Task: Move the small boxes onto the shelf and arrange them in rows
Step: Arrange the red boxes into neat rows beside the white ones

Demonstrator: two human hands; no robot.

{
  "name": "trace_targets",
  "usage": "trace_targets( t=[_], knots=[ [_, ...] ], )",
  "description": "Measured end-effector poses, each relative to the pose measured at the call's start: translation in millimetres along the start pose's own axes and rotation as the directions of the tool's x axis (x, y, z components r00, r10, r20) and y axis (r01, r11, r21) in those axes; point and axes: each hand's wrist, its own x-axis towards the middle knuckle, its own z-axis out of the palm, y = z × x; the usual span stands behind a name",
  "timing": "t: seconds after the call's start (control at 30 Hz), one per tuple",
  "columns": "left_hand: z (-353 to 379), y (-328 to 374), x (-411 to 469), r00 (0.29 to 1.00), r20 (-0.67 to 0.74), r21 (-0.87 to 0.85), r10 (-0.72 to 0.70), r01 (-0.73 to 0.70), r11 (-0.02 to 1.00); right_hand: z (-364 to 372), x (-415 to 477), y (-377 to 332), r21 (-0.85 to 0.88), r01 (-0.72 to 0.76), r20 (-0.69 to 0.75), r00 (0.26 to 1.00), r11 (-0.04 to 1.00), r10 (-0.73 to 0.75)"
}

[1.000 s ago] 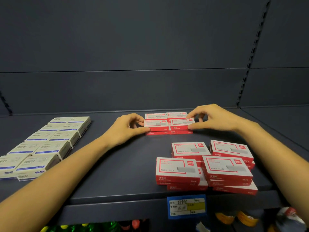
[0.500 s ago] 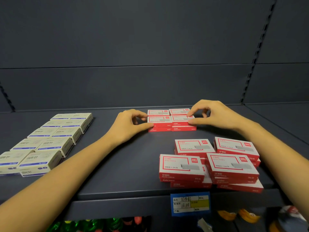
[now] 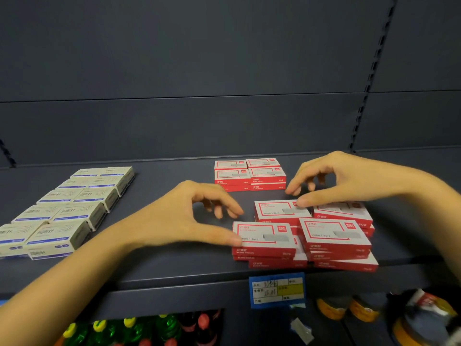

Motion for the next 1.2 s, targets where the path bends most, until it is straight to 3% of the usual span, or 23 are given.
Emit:
trace_targets(
  t=[0.57, 0.8, 1.0, 1.2],
  knots=[
    [8.3, -3.2, -10.4, 0.995, -0.079, 0.049, 0.055, -0.051, 0.998, -0.2, 13.8, -35.2, -0.168, -0.06, 0.141, 0.986, 0.984, 0.084],
    [-15.9, -10.8, -15.2, 0.988, -0.145, 0.048, 0.044, -0.038, 0.998, 4.3, 14.7, -33.0, -0.252, -0.086, 0.037, 0.994, 0.964, 0.099],
    [-25.2, -27.9, -4.5, 0.948, -0.302, 0.008, -0.102, 0.11, 0.994, -3.9, 20.3, -20.4, -0.215, -0.135, -0.139, 0.985, 0.967, 0.106],
    [-14.6, -46.1, 19.2, 0.944, -0.282, 0.126, -0.173, 0.215, 0.968, 0.3, 40.4, -5.0, -0.253, -0.177, -0.102, 0.983, 0.951, 0.155]
  ],
)
